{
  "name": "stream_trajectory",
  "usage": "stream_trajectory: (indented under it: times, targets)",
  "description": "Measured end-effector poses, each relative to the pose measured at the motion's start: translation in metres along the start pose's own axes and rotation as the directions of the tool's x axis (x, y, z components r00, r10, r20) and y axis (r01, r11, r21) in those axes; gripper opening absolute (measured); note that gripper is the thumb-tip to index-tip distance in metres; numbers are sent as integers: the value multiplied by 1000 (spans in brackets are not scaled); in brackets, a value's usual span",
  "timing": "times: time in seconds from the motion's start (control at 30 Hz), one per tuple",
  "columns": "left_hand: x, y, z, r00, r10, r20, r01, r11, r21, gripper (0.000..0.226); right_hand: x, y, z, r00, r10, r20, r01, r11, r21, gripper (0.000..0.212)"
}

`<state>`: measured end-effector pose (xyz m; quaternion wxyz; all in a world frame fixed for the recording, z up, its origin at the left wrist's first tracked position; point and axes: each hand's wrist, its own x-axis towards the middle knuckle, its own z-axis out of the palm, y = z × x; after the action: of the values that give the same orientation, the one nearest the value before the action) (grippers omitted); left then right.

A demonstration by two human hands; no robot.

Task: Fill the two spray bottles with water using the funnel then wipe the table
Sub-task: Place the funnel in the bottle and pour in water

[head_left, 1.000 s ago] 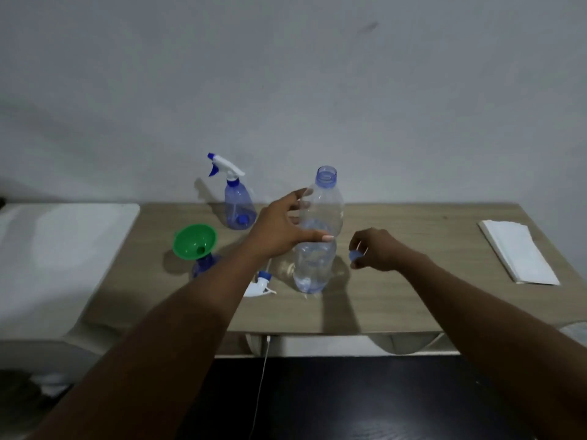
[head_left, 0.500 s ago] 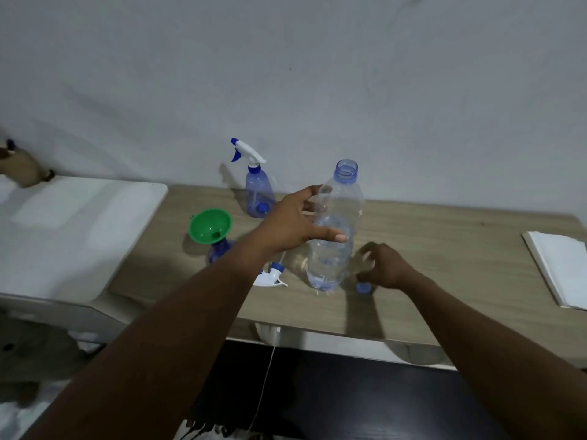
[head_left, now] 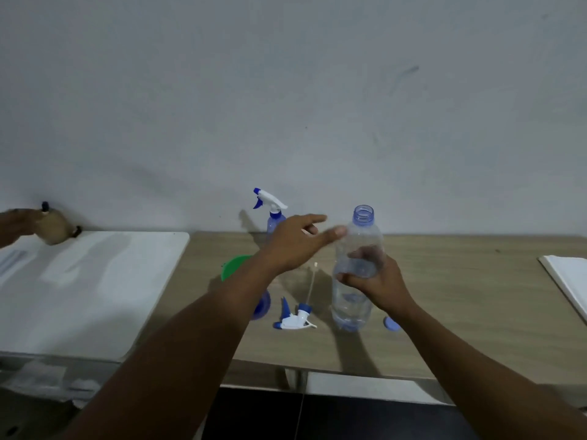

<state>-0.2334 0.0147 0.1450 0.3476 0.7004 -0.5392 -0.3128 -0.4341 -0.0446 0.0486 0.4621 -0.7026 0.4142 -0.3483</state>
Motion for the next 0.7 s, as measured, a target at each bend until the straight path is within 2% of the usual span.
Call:
stream_trajectory:
  times: [0.1, 0.17, 0.2, 0.3, 0.43, 0.5, 0.6, 0.67, 0.7]
  targets:
    - [-2, -22, -43, 946, 18, -325, -37, 998, -52, 54, 7, -5, 2, 997, -20, -69, 17, 999, -38, 45]
    - [-3, -46, -75, 901, 29, -432, -27, 1000, 10, 46, 12, -19, -2, 997, -48, -58, 44, 996, -72, 47]
    - [-5, -60, -90, 894, 25, -448, -8, 999, 38, 49, 14, -28, -3, 997, -64, -33, 61, 995, -77, 51]
    - [-18, -99, -118, 907, -58, -417, 81, 996, 40, 71, 24, -53, -3, 987, -125, 101, 138, 981, -139, 68]
    - [-46, -157, -121, 924, -134, -359, 173, 982, 79, 101, 30, -73, 12, 968, -111, 226, 179, 935, -305, 71]
    - [-58, -185, -113, 930, -172, -326, 226, 964, 137, 105, 31, -78, 23, 958, -83, 274, 192, 895, -402, 69]
    - [-78, -206, -86, 953, -228, -200, 270, 939, 212, 119, 31, -83, 42, 935, 1, 356, 197, 831, -520, 69]
    - [-85, -207, -68, 974, -199, -112, 223, 938, 267, 119, 32, -84, 53, 921, 44, 388, 205, 791, -577, 69]
    - [-85, -208, -60, 983, -173, -68, 185, 942, 281, 111, 32, -84, 57, 915, 63, 399, 207, 775, -597, 68]
